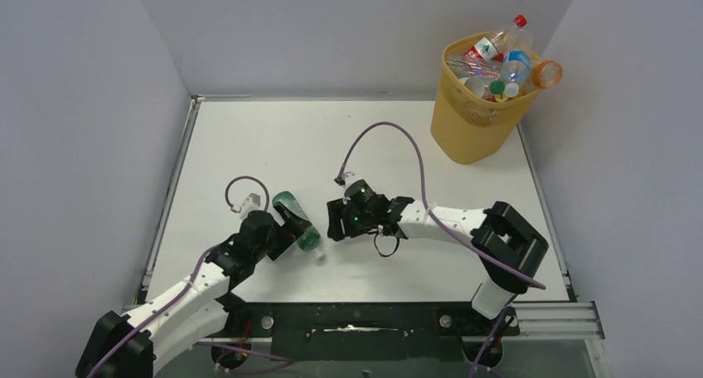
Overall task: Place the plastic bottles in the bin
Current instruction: Adjust the plastic bottle at the center of the board.
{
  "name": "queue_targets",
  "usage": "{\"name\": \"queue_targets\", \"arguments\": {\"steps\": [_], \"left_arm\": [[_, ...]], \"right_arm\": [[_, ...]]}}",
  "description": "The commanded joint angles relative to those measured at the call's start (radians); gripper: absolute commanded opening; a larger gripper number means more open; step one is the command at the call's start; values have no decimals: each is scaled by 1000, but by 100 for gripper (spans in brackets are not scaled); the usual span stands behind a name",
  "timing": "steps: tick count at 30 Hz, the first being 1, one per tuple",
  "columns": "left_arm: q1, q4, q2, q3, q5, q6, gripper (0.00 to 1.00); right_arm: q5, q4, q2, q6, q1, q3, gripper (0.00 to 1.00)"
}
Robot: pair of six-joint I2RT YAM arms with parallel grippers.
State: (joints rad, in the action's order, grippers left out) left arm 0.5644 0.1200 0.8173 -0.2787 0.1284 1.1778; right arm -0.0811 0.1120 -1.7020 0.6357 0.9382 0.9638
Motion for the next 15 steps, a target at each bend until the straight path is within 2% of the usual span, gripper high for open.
{"name": "queue_targets", "arguments": {"steps": [1,6,10,15], "left_arm": [[5,-80,46,-39,16,-18,89],[2,-96,110,-54,-4,-53,90],[3,-142,168,-54,-23,-68,90],[4,-195,268,-84,-41,-102,77]], "right_arm": [[108,62,175,-3,-75,30,58],[148,217,316,-53,-172,85,59],[166,291,403,-56,-183,87,60],[174,316,486,-29,-180,25,60]]}}
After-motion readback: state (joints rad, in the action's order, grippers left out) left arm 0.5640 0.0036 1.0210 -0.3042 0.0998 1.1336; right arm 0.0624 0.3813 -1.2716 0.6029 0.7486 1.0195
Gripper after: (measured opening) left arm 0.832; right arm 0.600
